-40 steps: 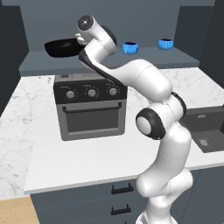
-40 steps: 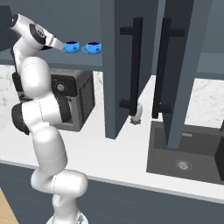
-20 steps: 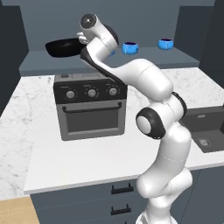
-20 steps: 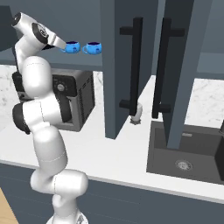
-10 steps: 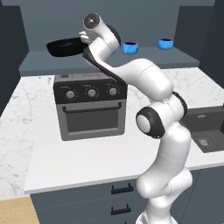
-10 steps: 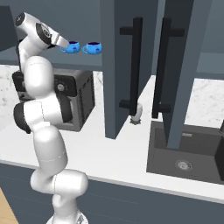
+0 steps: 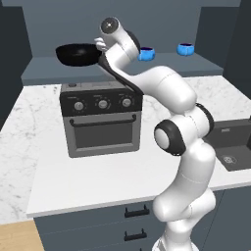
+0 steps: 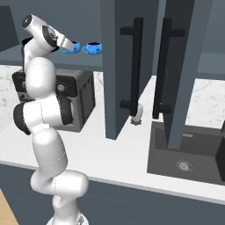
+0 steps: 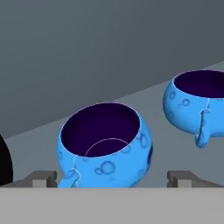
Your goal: Gather all objects into one cabinet and sort the glasses and bowls to opposite sides.
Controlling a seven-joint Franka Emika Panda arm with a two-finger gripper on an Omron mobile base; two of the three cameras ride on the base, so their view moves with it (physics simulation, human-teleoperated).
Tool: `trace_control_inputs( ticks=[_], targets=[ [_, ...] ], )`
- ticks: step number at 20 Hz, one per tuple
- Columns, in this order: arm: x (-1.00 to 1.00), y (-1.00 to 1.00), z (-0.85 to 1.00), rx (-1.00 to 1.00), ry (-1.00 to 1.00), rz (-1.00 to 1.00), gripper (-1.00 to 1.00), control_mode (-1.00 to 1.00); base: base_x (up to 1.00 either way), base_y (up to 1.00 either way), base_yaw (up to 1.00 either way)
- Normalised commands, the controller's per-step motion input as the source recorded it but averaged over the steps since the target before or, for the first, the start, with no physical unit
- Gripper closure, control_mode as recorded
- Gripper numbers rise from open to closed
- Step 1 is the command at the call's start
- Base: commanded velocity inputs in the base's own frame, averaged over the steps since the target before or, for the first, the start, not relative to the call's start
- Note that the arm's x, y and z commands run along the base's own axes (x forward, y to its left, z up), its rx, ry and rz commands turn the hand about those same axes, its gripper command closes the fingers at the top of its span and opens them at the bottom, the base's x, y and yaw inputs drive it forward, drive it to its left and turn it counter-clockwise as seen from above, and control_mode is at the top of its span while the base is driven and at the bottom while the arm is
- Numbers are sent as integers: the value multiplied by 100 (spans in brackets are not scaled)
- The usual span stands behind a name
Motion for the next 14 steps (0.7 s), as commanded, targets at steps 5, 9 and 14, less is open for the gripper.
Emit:
trace_control_inputs(
  ticks=[5, 9, 14],
  targets=[
    [0, 0, -19, 0, 0, 0, -100, -100, 0, 0, 0],
    [0, 0, -6, 0, 0, 0, -100, -100, 0, 0, 0],
    [0, 0, -3, 0, 0, 0, -100, -100, 0, 0, 0]
  ],
)
